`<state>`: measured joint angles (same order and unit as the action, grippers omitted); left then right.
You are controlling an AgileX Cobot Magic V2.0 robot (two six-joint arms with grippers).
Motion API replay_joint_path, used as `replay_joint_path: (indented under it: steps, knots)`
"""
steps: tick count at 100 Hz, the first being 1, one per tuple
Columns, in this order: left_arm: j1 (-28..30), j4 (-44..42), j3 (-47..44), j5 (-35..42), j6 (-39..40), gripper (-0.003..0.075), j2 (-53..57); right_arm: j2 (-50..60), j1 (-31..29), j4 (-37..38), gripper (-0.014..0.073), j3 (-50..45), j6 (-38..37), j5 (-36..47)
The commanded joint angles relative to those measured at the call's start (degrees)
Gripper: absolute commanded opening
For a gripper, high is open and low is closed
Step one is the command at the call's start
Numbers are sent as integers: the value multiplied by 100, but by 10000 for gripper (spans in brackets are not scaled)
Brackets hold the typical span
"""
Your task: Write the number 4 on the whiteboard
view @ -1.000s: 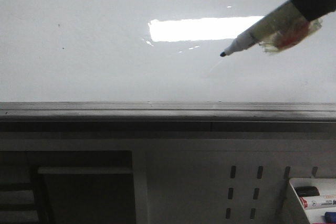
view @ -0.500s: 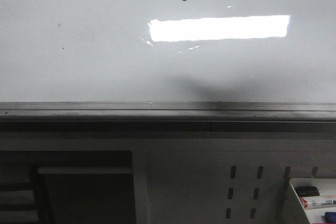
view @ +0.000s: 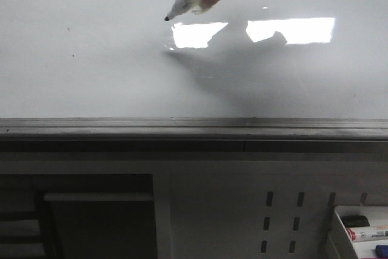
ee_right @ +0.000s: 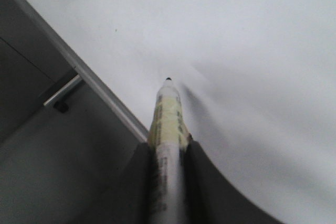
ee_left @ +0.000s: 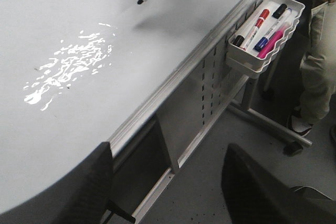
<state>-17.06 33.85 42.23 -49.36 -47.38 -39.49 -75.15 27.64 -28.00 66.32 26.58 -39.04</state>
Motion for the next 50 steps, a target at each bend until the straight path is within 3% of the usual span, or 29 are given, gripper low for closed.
replay_joint_path:
  steps: [1, 19, 50]
  knots:
    - [29, 255, 144, 313, 48, 420, -10, 83, -6, -239, -36, 212, -1, 653]
    - [29, 255, 144, 313, 48, 420, -10, -61, -6, -251, -36, 212, -1, 1027]
    - [29, 255, 144, 313, 48, 420, -10, -714, -6, -240, -36, 212, -1, 709]
